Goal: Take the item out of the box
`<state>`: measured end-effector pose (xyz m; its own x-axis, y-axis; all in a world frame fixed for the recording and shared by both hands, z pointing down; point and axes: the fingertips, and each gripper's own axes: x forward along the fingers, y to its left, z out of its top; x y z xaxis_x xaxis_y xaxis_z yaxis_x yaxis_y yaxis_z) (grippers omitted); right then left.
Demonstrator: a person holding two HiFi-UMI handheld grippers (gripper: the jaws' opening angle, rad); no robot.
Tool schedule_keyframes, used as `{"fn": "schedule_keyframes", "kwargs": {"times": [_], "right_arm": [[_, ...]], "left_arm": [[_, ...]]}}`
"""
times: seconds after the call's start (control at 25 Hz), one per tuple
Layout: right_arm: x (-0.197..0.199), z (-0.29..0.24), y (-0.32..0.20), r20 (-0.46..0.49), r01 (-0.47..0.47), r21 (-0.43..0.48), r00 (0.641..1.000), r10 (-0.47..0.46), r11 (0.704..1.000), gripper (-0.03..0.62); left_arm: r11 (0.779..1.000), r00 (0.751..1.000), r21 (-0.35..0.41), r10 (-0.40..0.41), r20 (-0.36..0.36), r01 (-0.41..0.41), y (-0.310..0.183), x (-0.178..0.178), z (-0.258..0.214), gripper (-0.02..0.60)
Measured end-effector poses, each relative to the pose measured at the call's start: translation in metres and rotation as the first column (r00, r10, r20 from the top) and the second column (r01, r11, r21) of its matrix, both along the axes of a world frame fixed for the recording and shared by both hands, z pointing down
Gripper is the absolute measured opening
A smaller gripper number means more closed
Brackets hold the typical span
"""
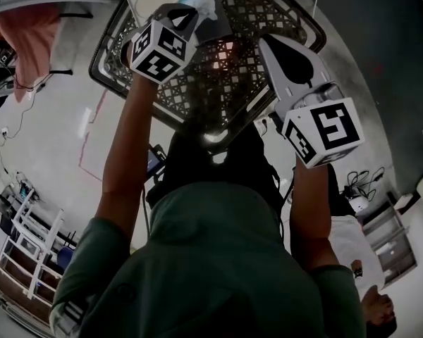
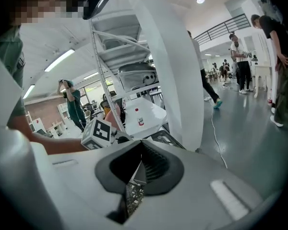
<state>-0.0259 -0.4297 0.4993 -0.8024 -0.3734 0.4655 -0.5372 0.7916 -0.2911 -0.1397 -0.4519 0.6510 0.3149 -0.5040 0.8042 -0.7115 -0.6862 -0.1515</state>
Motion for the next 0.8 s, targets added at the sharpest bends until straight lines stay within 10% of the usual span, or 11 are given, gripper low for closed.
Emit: {"fn": "schedule_keyframes", "kwargs": {"times": [0.8], "right_arm": [[-0.011, -0.096, 0.02, 0.038, -0.01, 0.143, 0.999, 0.005, 0.99, 0.005]], "left_arm": [[0.965, 0.966, 0.263, 0.087, -0.242, -0.021, 0.026, 0.014, -0.201, 0.011]]}}
